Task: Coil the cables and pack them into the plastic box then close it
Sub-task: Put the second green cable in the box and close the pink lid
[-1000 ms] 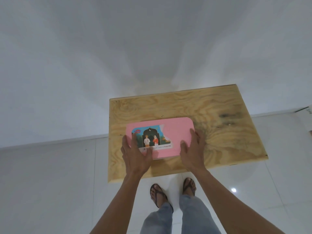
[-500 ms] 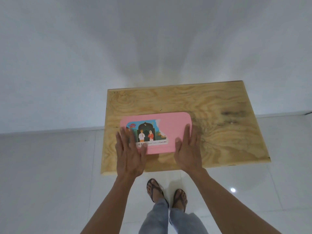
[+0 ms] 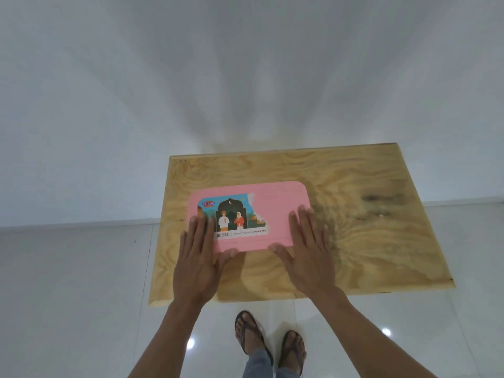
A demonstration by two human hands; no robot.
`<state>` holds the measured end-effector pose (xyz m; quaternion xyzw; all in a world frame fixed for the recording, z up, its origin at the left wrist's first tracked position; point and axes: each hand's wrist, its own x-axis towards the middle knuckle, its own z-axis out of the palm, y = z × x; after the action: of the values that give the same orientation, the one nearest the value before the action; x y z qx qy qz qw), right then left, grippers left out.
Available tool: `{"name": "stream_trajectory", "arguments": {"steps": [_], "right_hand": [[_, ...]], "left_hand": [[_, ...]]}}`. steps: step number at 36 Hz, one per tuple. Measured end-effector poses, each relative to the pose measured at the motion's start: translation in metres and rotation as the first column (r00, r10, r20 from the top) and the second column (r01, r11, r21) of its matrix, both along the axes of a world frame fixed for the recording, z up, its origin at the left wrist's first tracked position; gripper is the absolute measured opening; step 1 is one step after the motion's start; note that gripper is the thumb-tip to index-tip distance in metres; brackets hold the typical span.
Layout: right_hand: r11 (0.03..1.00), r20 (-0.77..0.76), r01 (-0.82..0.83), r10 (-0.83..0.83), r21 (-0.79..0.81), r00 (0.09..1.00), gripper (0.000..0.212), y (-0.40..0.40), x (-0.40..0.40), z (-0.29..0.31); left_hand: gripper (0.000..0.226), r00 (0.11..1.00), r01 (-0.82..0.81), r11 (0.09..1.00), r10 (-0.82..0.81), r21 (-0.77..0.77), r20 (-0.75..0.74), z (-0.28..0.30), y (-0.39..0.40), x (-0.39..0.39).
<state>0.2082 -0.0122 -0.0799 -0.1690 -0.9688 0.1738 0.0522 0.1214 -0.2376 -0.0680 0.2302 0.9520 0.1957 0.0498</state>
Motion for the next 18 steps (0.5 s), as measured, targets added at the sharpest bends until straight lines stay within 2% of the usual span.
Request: {"name": "stream_trajectory", "arguments": {"steps": [3,8,13,18], "right_hand": [[0.999,-0.097,0.009,-0.004,0.05,0.995,0.08,0.008,-0.023,-0.002],[0.999,-0.146,0.007,-0.002,0.037,0.989,0.08,0.023,-0.065,-0.003],[0.999,-0.108,0.007,-0.012,-0.048,0.994,0.078,0.04,-0.097,-0.007],[0.998,-0.108,0.03,-0.036,-0.052,0.994,0.077,0.05,-0.121,-0.012]], "left_hand": [[0.092,0.999,0.028,1.0,-0.028,0.01,-0.023,0.001,0.014,-0.023],[0.103,0.999,0.045,0.998,-0.045,0.033,-0.01,0.001,0.039,-0.068],[0.083,0.999,0.043,0.997,-0.043,0.057,-0.008,-0.003,0.056,-0.106],[0.079,0.999,0.047,0.998,-0.046,0.05,-0.018,-0.006,0.068,-0.131]]}}
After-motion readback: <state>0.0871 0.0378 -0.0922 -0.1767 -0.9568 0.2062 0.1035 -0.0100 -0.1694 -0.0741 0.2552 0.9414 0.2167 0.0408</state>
